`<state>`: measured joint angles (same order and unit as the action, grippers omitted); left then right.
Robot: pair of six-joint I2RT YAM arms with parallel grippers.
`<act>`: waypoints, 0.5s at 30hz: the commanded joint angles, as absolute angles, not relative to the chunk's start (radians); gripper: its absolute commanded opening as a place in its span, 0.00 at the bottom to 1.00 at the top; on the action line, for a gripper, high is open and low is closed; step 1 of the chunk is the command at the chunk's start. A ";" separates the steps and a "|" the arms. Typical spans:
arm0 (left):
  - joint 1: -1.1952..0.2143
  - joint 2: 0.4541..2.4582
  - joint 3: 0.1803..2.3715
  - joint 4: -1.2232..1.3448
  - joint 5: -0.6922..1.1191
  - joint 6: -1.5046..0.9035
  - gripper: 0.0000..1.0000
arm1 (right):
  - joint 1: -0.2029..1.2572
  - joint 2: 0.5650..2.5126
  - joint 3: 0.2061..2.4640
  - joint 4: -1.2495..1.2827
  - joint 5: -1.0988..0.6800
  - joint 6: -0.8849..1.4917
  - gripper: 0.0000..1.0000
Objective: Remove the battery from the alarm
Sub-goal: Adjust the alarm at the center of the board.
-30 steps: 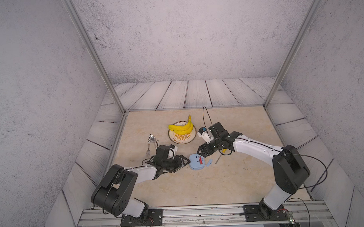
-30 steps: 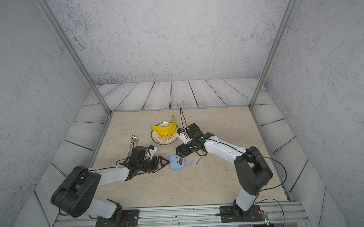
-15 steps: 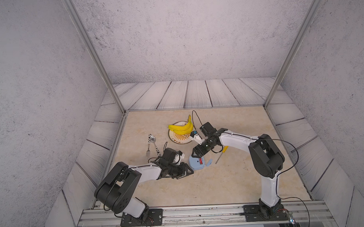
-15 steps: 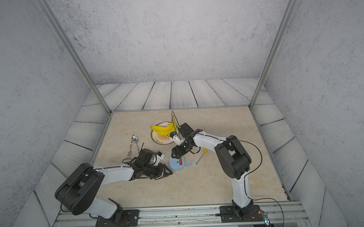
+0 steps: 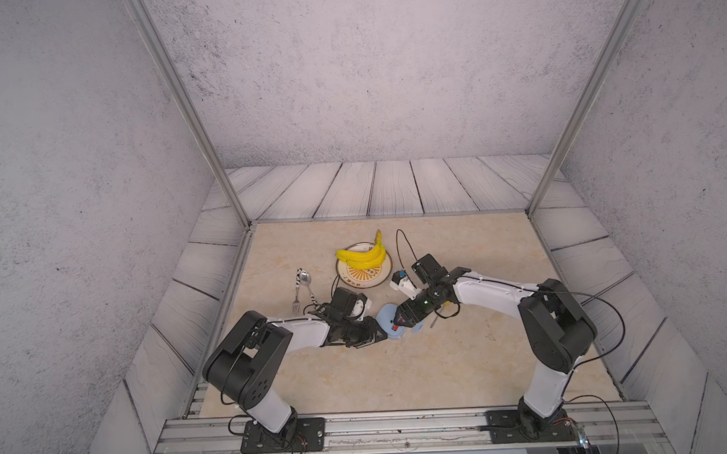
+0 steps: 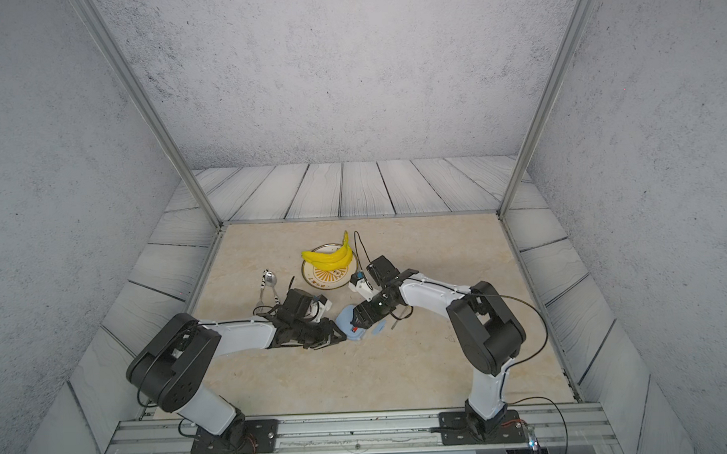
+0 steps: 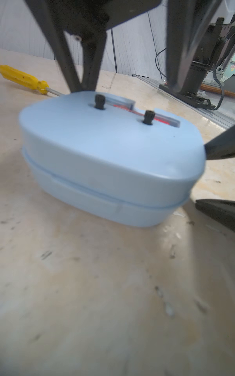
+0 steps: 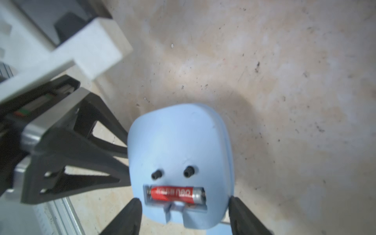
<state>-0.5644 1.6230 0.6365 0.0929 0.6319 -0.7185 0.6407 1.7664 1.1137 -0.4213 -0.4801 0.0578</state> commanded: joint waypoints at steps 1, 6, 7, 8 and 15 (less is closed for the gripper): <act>-0.554 1.662 0.682 0.057 0.571 -0.683 0.39 | 0.645 1.721 1.055 -0.393 -0.509 0.102 0.71; -0.550 1.693 0.719 0.042 0.561 -0.666 0.39 | 0.649 1.690 1.011 -0.390 -0.460 0.124 0.72; -0.550 1.694 0.720 0.042 0.559 -0.664 0.39 | 0.647 1.682 1.012 -0.398 -0.442 0.125 0.72; -0.549 1.692 0.720 0.042 0.558 -0.664 0.39 | 0.647 1.670 1.012 -0.408 -0.413 0.133 0.72; -0.545 1.588 0.674 0.028 0.541 -0.648 0.43 | 0.605 1.539 0.987 -0.456 -0.204 0.270 0.74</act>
